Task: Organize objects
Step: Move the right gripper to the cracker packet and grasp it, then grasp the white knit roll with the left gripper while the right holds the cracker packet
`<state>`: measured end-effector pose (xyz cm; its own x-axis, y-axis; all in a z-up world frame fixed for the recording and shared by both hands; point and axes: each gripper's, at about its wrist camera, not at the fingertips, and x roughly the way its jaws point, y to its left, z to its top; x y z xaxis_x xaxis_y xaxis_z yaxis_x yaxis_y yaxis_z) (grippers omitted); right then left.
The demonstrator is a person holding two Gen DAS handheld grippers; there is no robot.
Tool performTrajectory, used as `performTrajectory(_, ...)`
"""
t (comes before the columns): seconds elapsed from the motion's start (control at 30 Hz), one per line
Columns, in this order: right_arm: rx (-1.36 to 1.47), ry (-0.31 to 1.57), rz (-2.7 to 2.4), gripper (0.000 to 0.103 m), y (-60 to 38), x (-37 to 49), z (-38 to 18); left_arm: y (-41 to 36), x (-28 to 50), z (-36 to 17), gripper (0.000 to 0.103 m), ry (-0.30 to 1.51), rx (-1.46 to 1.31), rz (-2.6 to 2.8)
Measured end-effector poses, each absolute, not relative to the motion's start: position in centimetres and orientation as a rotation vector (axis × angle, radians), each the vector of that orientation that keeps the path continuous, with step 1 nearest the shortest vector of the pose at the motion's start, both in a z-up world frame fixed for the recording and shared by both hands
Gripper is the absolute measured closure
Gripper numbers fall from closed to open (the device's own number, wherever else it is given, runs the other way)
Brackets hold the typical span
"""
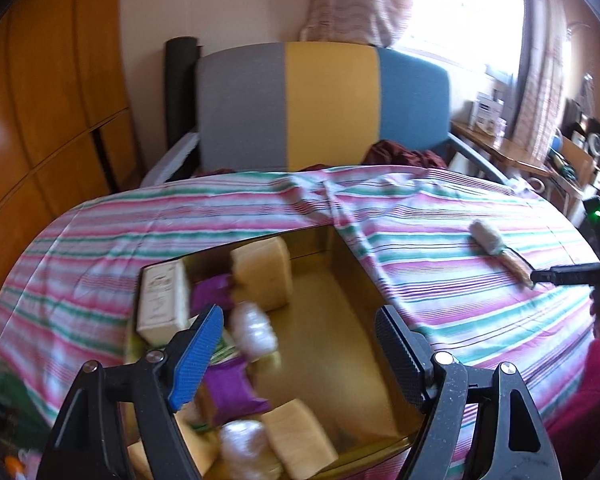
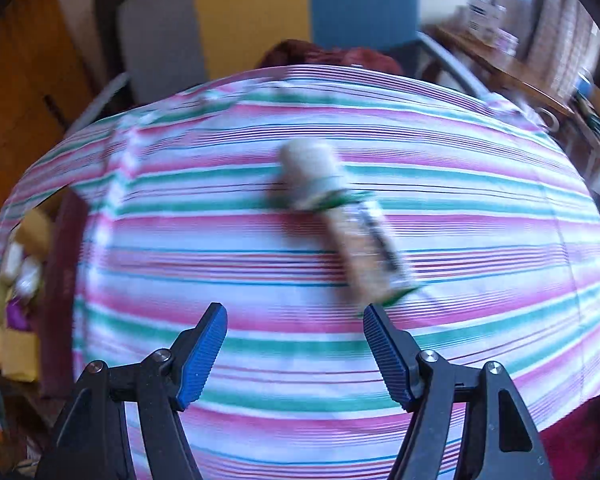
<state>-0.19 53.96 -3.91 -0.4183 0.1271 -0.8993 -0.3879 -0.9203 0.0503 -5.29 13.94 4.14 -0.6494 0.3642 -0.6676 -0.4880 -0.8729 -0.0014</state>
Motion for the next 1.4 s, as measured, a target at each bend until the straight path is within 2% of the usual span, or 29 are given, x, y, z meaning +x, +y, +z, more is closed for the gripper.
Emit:
performTrajectory(0.17,-1.514,0.357,2.320,0.031,57.8,-1.2,-5.5,17.3,-5.1,4.5,0.024,0.279,-0.942,2.405)
performTrajectory(0.6,-1.660,0.232,2.278,0.032,58.3,-6.6,-9.5,25.0,-4.5,5.0,0.024,0.300,-0.979,2.223)
performTrajectory(0.63,-1.666,0.229,2.271,0.039,58.3,-6.6,-9.8,25.7,-4.4,5.0,0.024,0.304,-0.980,2.210)
performTrajectory(0.67,-1.668,0.229,2.270,0.056,58.4,-6.4,-9.9,26.2,-4.4,5.0,0.024,0.307,-0.982,2.201)
performTrajectory(0.73,-1.656,0.226,2.256,0.061,58.5,-5.8,-9.7,27.5,-4.3,5.0,0.024,0.307,-0.997,2.177)
performTrajectory(0.9,-1.659,0.209,2.186,0.062,59.0,-3.5,-9.6,30.2,-4.5,4.6,0.024,0.289,-1.067,2.116)
performTrajectory(1.13,-1.637,0.373,2.161,0.061,60.7,-1.8,-9.8,34.9,-5.6,3.1,0.025,0.212,-1.239,2.011)
performTrajectory(1.4,-1.626,0.407,2.173,0.061,61.3,-1.6,-9.9,42.1,-6.9,1.2,0.029,0.351,-1.246,1.999)
